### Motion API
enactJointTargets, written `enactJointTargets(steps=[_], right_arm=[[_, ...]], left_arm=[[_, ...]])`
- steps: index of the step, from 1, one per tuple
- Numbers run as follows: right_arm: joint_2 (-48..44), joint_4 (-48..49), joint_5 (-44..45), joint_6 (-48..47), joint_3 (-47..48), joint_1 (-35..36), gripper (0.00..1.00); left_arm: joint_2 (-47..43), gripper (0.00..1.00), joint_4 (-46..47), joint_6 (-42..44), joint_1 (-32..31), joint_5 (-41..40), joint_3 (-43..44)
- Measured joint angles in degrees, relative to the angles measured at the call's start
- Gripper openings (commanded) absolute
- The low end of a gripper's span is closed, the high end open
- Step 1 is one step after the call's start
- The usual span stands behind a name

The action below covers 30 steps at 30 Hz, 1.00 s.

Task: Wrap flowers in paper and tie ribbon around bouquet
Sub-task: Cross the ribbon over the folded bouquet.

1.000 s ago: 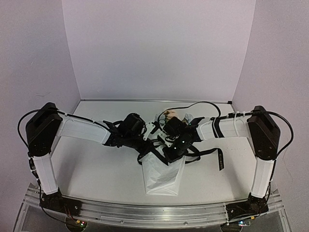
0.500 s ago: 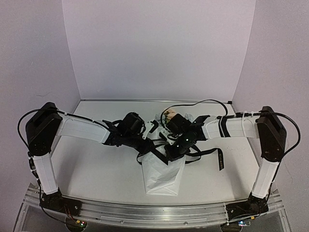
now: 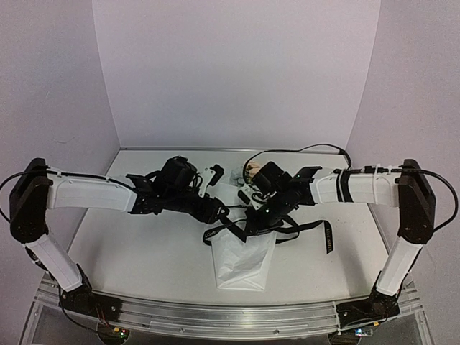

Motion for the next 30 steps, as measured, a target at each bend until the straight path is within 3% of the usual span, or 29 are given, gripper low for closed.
enactJointTargets(steps=[6, 15, 24, 30], right_arm=[[-0.04, -2.58, -5.11, 4.40, 2.11, 0.00, 0.00], [-0.04, -7.30, -10.15, 10.88, 9.68, 0.00, 0.00], [0.09, -10.21, -12.31, 14.41, 12.63, 0.00, 0.00], [0.20, -11.13, -12.79, 15.15, 12.83, 0.00, 0.00]], left_arm=[[-7.43, 0.65, 2.03, 1.01, -2.18, -1.08, -8.35], [-8.47, 0.67, 9.24, 9.21, -11.55, -8.70, -16.15], [-8.51, 0.67, 21.73, 19.95, -12.72, -15.72, -20.17], [-7.53, 0.64, 27.35, 23.65, -12.72, -16.24, -19.91]])
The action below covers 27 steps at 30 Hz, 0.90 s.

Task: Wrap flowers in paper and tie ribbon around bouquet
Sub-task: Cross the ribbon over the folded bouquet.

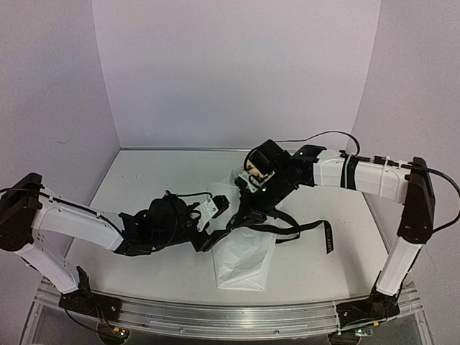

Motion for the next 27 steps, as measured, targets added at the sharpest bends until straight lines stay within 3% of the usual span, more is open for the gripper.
enactJointTargets(steps=[10, 15, 20, 22, 25, 27], right_arm=[[0.04, -1.43, -0.04, -0.01, 1.36, 0.00, 0.00], [0.04, -3.19, -0.10, -0.86, 1.37, 0.00, 0.00], [0.04, -4.37, -0.10, -1.71, 1.37, -0.01, 0.00], [0.04, -4.79, -0.10, -2.14, 1.37, -0.02, 0.06], [-0.02, -5.24, 0.35, -2.85, 1.25, -0.29, 0.34], [-0.41, -5.13, 1.03, -3.29, 0.43, -0.67, 0.46]], left_arm=[[3.33, 0.54, 0.95, 2.58, 0.00, 1.77, 1.65], [4.62, 0.43, 1.26, 3.00, 0.00, 2.80, 3.23], [5.79, 0.11, 1.55, 3.60, 0.00, 3.75, 4.81], [6.11, 0.01, 1.51, 3.55, 0.00, 4.11, 5.32], [6.51, 0.00, 1.41, 3.04, 0.00, 3.96, 5.87], [6.56, 0.00, 1.49, 2.34, 0.00, 3.19, 5.97]])
